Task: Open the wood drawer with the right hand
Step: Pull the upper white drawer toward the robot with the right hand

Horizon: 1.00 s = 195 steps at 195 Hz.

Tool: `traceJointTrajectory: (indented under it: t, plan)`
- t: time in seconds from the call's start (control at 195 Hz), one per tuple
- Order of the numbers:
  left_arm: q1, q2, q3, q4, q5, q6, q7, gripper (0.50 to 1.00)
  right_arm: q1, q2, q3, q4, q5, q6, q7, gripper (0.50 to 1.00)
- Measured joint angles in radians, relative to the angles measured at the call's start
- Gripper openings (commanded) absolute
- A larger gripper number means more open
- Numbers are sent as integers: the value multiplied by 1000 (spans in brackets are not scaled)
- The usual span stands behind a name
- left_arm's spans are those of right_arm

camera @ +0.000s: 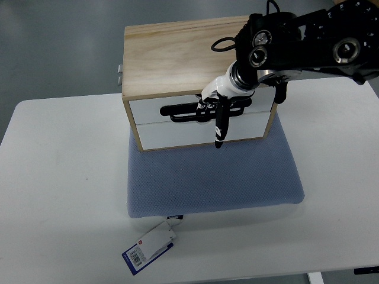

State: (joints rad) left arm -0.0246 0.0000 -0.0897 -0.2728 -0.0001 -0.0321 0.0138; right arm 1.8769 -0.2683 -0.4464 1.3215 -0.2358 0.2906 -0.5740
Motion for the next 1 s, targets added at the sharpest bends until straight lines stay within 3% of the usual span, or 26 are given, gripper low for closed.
traceJointTrajectory:
  t: [0.123,0.339,1.001]
  plan:
    - [0,0,0,1,0,0,0,1000,-2,-2,0,-1,6,24,1,944]
    - [0,0,-1,3,-1,2,0,1000,-14,-23,15,2,29,134,12,944]
    - [0,0,-2,4,-2,2,0,1000,11,-90,62,96,102,259,16,944]
